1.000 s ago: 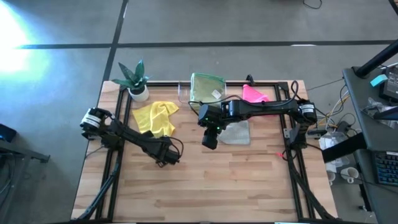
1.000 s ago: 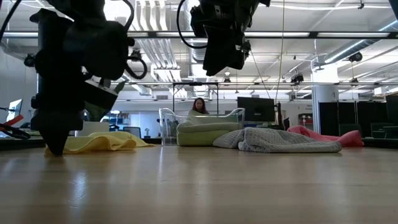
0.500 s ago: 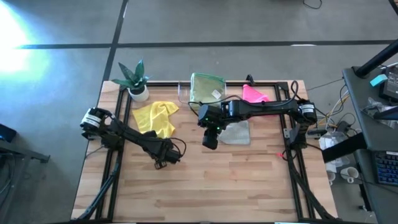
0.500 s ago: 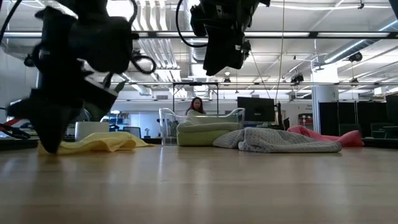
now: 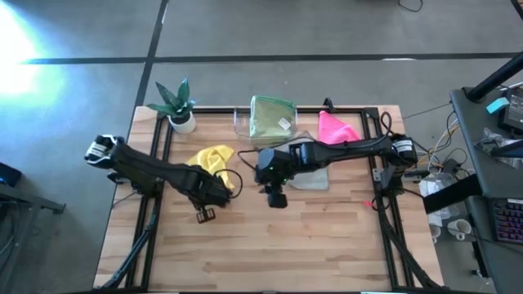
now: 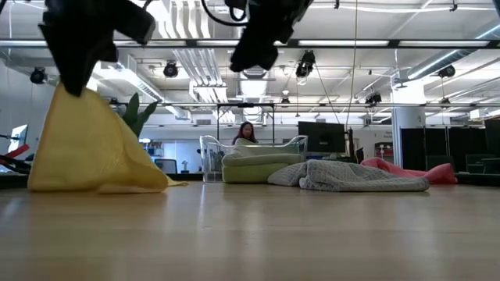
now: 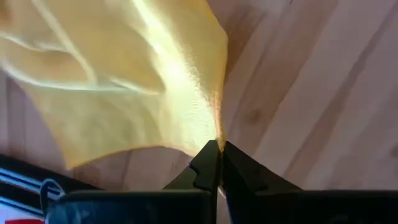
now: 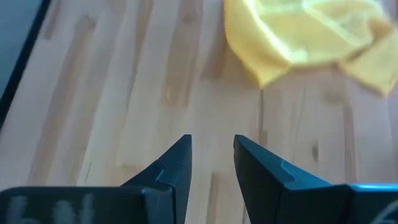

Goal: Fold microfiber towels
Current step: Fold the yellow microfiber cloth

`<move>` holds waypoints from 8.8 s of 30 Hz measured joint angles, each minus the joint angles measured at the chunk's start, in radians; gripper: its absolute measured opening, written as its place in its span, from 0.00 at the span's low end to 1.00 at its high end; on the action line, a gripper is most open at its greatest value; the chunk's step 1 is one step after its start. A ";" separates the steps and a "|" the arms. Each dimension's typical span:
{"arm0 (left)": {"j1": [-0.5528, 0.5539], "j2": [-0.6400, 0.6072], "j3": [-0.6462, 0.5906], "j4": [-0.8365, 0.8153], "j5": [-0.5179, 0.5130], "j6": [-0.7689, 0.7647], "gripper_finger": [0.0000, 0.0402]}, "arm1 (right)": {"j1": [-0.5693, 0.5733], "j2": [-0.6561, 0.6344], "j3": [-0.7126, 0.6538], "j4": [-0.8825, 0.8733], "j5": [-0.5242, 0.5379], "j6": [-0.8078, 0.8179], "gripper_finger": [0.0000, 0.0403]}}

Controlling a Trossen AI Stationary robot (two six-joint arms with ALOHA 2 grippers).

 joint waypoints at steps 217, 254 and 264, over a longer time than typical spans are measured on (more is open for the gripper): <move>0.120 -0.153 0.446 -0.246 -0.219 0.385 0.00 | 0.081 -0.205 0.077 -0.347 0.363 0.184 0.02; -0.289 -0.008 0.098 0.082 0.111 -0.394 0.00 | 0.455 0.146 0.061 -0.138 0.183 0.392 0.02; -0.276 -0.008 0.041 0.094 0.020 -0.438 0.00 | 0.452 0.146 -0.018 -0.096 0.211 0.451 0.02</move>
